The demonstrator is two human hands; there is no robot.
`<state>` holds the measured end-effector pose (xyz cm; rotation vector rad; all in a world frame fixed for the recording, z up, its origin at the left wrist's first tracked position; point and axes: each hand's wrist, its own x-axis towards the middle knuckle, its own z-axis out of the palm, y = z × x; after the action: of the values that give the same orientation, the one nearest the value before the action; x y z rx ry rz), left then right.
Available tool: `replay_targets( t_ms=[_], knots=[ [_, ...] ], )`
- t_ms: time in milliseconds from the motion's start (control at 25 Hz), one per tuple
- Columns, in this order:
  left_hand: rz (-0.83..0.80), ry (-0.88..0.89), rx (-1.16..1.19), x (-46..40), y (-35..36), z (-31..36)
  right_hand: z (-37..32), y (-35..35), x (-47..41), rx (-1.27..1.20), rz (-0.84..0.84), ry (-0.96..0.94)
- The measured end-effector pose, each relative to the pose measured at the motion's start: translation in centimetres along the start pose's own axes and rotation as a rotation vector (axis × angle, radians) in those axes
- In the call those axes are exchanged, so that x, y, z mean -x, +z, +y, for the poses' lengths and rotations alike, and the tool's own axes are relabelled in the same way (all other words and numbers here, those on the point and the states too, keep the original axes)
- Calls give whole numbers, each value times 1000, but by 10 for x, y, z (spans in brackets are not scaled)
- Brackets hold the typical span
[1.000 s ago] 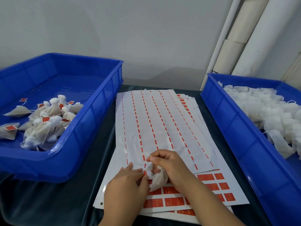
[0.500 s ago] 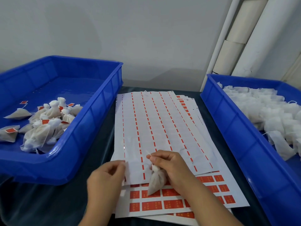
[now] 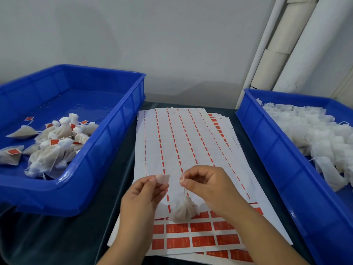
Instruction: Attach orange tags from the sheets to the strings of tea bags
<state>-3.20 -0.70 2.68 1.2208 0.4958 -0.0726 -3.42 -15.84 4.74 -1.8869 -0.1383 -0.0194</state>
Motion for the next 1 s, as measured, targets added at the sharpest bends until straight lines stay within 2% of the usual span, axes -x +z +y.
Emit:
replay_targets(
  t_ms=[200, 400, 600, 1000],
  knots=[
    [-173, 42, 24, 9, 16, 2, -13, -8, 4, 81, -23, -83],
    [-202, 70, -96, 11, 24, -1, -16, -8, -2, 178, 38, -162],
    [-206, 19, -147, 12, 29, -3, -10, -11, -8, 117, 132, -108],
    [-271, -40, -63, 17, 30, 5, -2, -17, -12, 56, 155, -5]
  ],
)
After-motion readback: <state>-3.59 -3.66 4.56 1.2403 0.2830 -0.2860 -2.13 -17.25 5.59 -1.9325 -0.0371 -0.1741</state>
